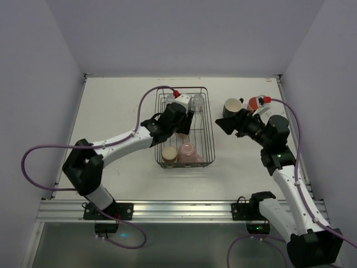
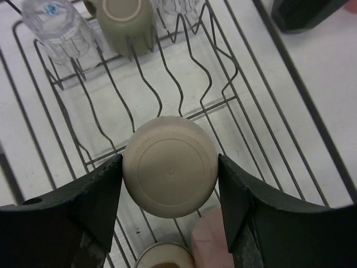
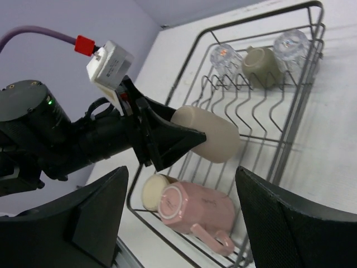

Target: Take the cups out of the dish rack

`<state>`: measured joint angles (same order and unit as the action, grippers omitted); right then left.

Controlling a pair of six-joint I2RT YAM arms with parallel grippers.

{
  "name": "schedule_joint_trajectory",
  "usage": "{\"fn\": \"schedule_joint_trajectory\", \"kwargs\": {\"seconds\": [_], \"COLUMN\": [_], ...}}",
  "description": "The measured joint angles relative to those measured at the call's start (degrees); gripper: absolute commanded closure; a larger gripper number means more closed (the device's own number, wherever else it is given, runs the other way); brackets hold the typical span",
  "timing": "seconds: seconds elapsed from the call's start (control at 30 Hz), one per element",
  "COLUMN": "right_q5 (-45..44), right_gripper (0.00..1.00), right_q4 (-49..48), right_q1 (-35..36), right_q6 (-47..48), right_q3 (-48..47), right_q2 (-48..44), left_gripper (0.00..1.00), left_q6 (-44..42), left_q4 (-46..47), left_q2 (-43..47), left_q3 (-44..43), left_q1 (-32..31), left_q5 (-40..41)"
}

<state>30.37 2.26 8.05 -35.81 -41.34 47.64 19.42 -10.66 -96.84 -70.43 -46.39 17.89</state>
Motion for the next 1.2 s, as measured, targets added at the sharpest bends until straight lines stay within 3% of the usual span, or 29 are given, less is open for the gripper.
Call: {"fn": "schedule_joint_trajectory", "kwargs": {"seconds": [0.2, 0.43, 0.8, 0.9, 0.93, 0.97, 1.0, 1.03, 1.07, 1.13, 1.2], "right_q5": [2.62, 3.41, 4.63, 6.32, 6.73, 6.93, 7.32, 8.17, 8.66, 9.66, 9.16], "right_gripper": [0.22, 0.26, 0.34, 0.48, 0.53, 0.70, 0.79, 0.87, 0.97, 1.00, 1.00], "right_q4": [-10.45, -21.20, -32.98, -38.88, -41.16, -43.39, -45.59, -47.50, -49.62, -53.96, -53.92], "right_q1": [3.19, 7.41, 13.75, 14.23, 14.51, 14.73, 15.02, 15.30, 15.52, 16.31, 16.63], "right_q6": [-6.91, -14.80, -21.14, -24.17, -25.33, -26.40, -27.26, -28.35, -29.46, -31.23, -30.86], "right_q3": [3.69, 8.13, 8.90, 8.85, 8.79, 8.79, 8.79, 8.81, 8.83, 8.74, 8.46], "right_q2": [-0.42, 0.37, 5.16, 6.82, 7.32, 7.91, 8.39, 8.81, 9.14, 9.31, 8.35], "left_gripper": [0.87, 0.89, 0.88, 0.84, 0.77, 0.72, 0.63, 0.39, 0.29, 0.07, 0.01], "left_q6": [1.60, 9.70, 20.22, 21.49, 21.79, 22.01, 22.01, 22.99, 23.78, 24.50, 22.88], "left_q4": [3.78, 18.21, 30.67, 32.79, 33.27, 33.75, 33.88, 34.40, 34.80, 34.60, 32.50], "left_q2": [16.24, 31.56, 34.16, 34.14, 34.14, 34.14, 34.16, 34.16, 34.34, 34.80, 35.32], "left_q3": [5.73, 14.23, 21.62, 21.62, 21.62, 21.70, 21.77, 21.92, 21.97, 22.01, 22.12], "left_q1": [0.09, 1.03, 1.77, 1.88, 2.12, 2.19, 2.25, 2.40, 2.64, 2.69, 2.47], "left_q5": [-0.76, -10.05, -22.93, -25.09, -25.57, -25.97, -26.18, -26.38, -26.67, -27.17, -26.88]}}
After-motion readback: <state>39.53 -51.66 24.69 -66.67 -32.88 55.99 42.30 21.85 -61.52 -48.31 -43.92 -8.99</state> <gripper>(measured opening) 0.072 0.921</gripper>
